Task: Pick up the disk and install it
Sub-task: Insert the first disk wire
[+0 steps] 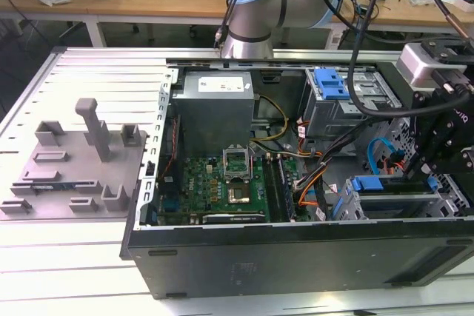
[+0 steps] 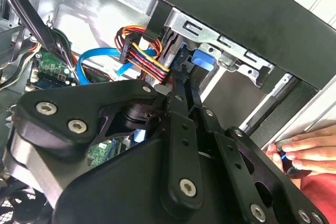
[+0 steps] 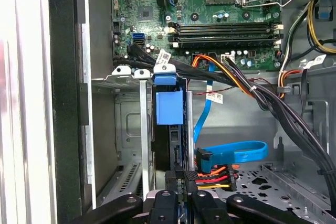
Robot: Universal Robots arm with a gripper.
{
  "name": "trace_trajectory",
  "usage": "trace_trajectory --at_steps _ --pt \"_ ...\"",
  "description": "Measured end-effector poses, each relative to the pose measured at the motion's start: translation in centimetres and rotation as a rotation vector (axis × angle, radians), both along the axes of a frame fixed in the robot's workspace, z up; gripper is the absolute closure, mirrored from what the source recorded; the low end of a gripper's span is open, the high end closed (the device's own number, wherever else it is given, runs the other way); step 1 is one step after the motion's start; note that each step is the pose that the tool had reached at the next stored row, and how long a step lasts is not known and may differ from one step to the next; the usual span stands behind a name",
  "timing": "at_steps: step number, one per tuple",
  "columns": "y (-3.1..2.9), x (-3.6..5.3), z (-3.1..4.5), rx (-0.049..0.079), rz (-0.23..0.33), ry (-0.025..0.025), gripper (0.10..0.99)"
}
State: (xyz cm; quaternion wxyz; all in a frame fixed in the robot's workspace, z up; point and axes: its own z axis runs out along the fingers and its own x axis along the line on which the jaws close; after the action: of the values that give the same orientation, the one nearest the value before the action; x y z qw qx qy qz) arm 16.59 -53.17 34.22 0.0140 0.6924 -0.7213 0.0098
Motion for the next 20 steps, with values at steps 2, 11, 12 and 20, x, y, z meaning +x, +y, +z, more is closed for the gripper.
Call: trace_trajectory --at_steps 2,11,12,20 --pt "0.0 0.0 -0.02 0.0 0.0 0.0 0.922" --pt "0.0 0.0 0.48 0.001 0.0 0.0 0.922" --pt "0.0 0.0 0.48 0.0 0.0 0.0 0.922" --pt "0.1 0.0 0.54 0.0 0.0 0.0 0.922"
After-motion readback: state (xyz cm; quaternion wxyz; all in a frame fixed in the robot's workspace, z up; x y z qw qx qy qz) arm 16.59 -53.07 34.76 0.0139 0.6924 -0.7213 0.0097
